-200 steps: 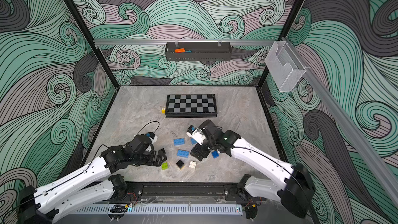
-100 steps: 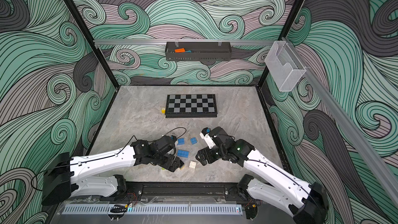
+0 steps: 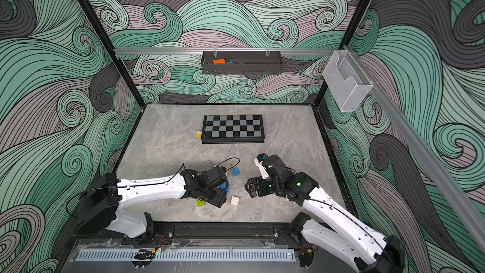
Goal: Assemble a giraffe with lego
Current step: Adjust the lego brick at the center of the board.
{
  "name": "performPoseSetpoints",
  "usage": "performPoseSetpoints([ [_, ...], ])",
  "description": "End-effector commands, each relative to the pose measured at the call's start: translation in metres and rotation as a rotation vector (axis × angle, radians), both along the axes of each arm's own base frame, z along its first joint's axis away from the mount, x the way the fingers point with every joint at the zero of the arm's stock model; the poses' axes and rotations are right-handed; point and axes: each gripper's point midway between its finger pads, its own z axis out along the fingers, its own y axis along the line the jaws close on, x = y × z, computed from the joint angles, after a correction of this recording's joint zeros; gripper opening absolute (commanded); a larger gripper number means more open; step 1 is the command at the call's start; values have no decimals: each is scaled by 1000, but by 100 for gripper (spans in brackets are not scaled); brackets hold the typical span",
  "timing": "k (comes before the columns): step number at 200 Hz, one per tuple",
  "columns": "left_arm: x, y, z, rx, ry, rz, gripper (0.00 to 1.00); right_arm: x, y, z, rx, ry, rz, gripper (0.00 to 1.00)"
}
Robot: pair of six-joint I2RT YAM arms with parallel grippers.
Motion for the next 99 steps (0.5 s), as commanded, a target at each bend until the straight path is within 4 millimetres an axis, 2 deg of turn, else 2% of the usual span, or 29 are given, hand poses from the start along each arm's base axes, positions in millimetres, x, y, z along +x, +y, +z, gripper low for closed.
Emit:
performPoseSetpoints([
  [1,2,-7,-2,4,-5,1,62,2,-12,1,-15,-8,-54,94],
  [47,1,-7,-12,45,18,3,54,3,-14,1,-16,-5,-70,94],
  [99,3,-1,-6,51,-2,17,32,4,-18,-2,-23,-8,-86,94],
])
